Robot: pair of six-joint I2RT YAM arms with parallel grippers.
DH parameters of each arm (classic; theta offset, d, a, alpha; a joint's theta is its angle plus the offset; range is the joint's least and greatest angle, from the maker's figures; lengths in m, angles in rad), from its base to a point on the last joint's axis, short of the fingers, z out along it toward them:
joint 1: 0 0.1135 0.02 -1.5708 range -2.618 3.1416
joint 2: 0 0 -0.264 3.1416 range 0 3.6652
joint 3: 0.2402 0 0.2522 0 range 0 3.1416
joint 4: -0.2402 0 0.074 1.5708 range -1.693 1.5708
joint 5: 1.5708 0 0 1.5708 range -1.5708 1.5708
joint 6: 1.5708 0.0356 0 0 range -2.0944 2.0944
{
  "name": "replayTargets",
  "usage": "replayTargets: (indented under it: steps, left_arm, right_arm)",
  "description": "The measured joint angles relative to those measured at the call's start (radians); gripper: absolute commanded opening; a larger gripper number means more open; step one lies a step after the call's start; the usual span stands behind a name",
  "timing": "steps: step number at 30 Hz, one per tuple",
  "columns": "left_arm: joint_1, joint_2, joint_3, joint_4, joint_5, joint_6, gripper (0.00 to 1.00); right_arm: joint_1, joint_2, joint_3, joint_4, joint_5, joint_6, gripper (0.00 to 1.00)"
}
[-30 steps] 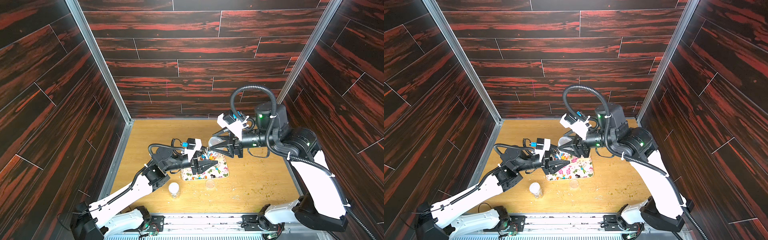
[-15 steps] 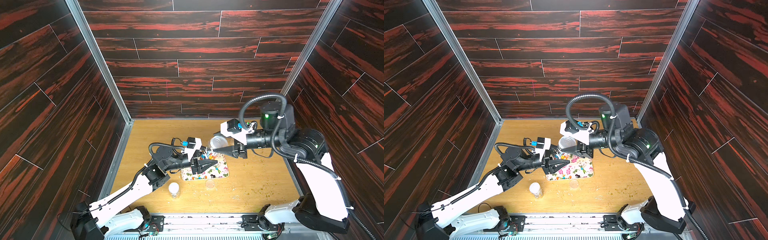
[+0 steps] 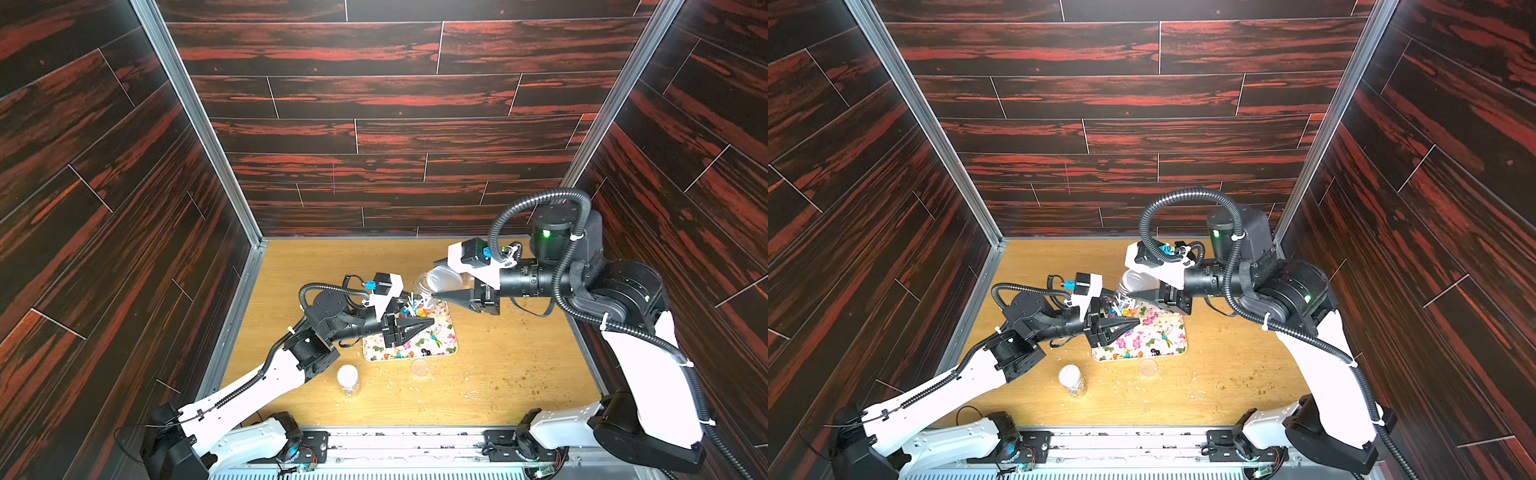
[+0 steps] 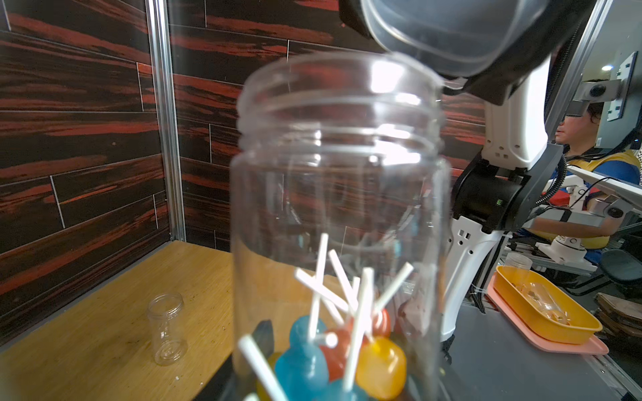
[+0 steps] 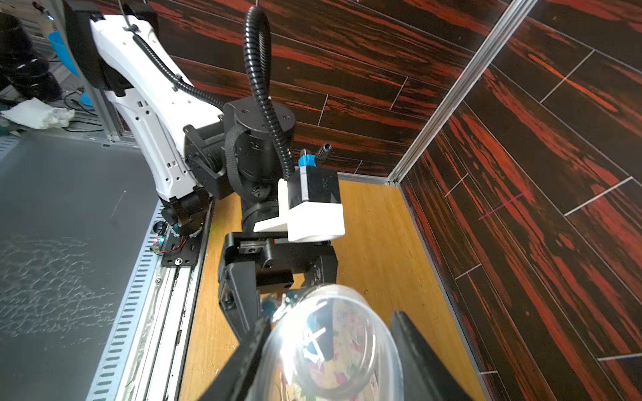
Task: Pour the candies out of the jar
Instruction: Unscrew the lid from the jar, then place the lid at the center of the board.
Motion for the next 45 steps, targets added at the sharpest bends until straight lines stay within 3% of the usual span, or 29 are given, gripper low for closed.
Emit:
replayTargets:
  steps: [4, 13, 28, 36, 45]
  left_arm:
    - [0.0, -0.011, 0.0, -0.021, -0.008, 0.006, 0.56]
    - [0.0, -0.042, -0.015, -0.037, -0.016, 0.014, 0.56]
    - [0.0, -0.097, -0.018, -0.082, -0.019, 0.039, 0.56]
    - [0.0, -0.113, -0.024, -0.09, -0.026, 0.047, 0.56]
    - [0.0, -0.115, -0.032, -0.095, -0.037, 0.052, 0.56]
  right_arm:
    - [0.0, -0.071, -0.096, 0.027, 0.076, 0.051, 0.42]
    - [-0.025, -0.312, -0.474, 0.159, 0.256, 0.203, 0.43]
    - [-0.226, -0.483, -1.212, 0.512, 0.422, 0.583, 0.44]
    - [-0.271, -0.484, -1.484, 0.68, 0.517, 0.79, 0.44]
    - [-0.328, -0.304, -1.623, 0.882, 0.58, 0.958, 0.44]
